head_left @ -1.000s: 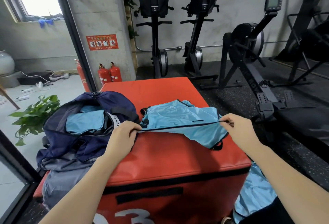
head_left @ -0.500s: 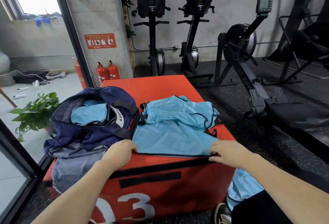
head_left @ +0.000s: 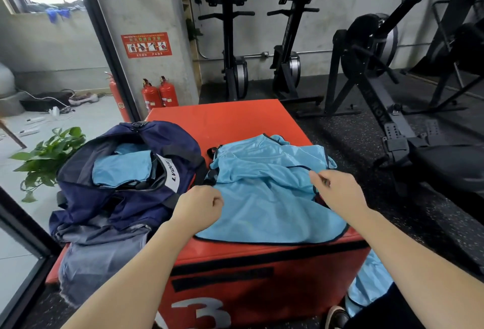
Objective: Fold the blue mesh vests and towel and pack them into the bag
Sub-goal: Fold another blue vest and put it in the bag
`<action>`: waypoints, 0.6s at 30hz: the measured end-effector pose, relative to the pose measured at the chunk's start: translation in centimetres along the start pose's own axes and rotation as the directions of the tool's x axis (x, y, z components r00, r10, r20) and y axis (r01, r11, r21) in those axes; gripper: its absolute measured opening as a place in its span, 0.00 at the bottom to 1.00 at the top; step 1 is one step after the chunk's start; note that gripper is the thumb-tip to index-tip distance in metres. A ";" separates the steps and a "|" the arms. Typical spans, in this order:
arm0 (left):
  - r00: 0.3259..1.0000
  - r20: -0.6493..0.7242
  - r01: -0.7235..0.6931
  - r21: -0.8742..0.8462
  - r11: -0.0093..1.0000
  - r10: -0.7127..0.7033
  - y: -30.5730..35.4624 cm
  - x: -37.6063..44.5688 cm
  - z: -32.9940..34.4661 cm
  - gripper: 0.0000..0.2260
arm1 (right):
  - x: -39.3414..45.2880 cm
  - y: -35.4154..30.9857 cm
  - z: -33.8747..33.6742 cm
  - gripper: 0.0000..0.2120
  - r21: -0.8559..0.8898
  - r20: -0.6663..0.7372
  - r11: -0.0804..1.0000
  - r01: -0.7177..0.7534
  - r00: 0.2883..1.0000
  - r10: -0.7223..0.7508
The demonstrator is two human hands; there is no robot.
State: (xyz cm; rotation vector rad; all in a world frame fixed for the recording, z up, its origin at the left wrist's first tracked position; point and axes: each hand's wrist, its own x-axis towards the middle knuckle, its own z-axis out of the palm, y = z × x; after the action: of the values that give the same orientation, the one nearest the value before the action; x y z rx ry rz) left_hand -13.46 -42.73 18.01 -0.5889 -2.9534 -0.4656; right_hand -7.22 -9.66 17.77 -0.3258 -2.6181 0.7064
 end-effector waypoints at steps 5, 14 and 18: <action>0.999 -0.028 -0.028 -0.168 0.985 0.024 3.5 4.9 1.5 0.13 | 6.0 0.5 3.5 0.06 0.145 0.037 0.989 0.030 0.999 -0.036; 0.995 -0.099 -0.059 -0.313 0.948 0.030 5.7 12.6 4.9 0.12 | 12.8 1.2 8.9 0.14 -0.199 0.285 0.970 0.140 0.955 -0.080; 0.991 -0.130 -0.077 -0.389 0.918 0.028 6.1 14.5 5.8 0.10 | 14.0 1.8 9.6 0.07 -0.221 0.287 0.960 0.173 0.952 -0.106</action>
State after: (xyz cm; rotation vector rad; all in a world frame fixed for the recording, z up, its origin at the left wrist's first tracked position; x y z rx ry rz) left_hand -24.61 -30.33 16.40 -0.6464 -2.7294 -1.0651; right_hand -23.73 -7.70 13.79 -0.1141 -2.9629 0.4033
